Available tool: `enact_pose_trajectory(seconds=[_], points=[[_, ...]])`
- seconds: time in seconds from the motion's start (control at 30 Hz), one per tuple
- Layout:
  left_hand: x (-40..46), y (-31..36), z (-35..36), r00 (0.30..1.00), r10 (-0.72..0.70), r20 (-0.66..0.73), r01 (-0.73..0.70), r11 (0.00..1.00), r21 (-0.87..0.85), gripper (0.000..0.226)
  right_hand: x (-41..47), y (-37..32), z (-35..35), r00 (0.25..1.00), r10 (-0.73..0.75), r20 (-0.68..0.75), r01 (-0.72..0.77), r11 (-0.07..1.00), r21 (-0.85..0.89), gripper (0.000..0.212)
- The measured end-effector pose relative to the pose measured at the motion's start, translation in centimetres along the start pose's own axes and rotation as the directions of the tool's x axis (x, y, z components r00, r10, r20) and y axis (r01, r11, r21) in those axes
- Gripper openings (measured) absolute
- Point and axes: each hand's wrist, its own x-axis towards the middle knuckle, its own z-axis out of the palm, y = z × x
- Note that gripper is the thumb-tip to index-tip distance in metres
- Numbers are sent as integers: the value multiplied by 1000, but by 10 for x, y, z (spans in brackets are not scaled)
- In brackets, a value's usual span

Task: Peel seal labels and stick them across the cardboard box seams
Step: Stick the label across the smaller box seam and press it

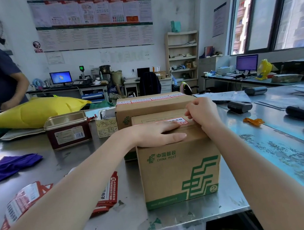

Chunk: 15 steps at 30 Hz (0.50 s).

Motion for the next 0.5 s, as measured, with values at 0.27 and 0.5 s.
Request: enact_pose_trajectory(seconds=[0.27, 0.5], points=[[-23, -13, 11, 975, -137, -177, 138, 990, -4, 77, -16, -13, -1, 887, -199, 416, 356, 870, -342, 32], [-33, -11, 30, 876, -183, -446, 76, 966, -248, 51, -38, -11, -9, 866, -204, 456, 405, 821, -403, 40]])
